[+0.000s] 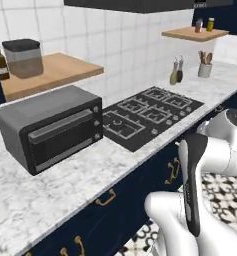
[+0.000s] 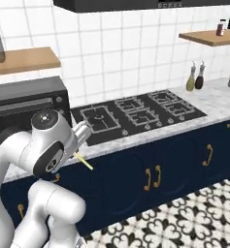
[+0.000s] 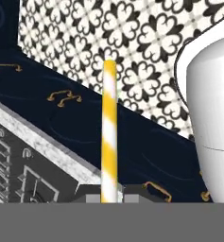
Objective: Take a straw from the drawer in front and place it inside the glass cup on the dining counter.
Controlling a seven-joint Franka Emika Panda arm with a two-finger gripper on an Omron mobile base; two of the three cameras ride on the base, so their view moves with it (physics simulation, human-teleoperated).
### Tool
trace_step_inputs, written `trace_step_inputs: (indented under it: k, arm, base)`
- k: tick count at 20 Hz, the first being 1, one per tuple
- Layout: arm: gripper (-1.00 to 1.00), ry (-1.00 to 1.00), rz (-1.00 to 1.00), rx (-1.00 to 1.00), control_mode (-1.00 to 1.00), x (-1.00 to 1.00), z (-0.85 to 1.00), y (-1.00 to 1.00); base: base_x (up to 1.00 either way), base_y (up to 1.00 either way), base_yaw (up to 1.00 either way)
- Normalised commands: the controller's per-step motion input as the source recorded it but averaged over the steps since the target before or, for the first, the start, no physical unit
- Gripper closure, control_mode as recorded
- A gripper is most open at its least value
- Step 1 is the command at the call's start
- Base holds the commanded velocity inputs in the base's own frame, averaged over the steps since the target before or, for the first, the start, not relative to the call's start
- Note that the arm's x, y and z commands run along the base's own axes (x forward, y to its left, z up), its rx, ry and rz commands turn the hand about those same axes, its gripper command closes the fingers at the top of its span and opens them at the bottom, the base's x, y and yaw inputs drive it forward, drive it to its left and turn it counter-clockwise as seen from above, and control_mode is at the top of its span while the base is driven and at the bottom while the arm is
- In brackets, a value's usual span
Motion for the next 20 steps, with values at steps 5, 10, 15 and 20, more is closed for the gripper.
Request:
trace_step_inputs:
  k: [5,10,15,20]
  arm:
    - [1.00,0.00,0.00,0.00,1.00,0.00,0.00,0.00]
    - [1.00,0.00,0.00,0.00,1.00,0.00,0.00,0.00]
    - [1.00,0.00,0.00,0.00,1.00,0.00,0.00,0.00]
    - [1.00,0.00,0.00,0.00,1.00,0.00,0.00,0.00]
  base:
    - [0.00,0.00,-0.85]
    - [0.00,-0.16,-0.73]
    - [0.12,-0.43,-0.66]
    - [0.48,-0.48,-0.65]
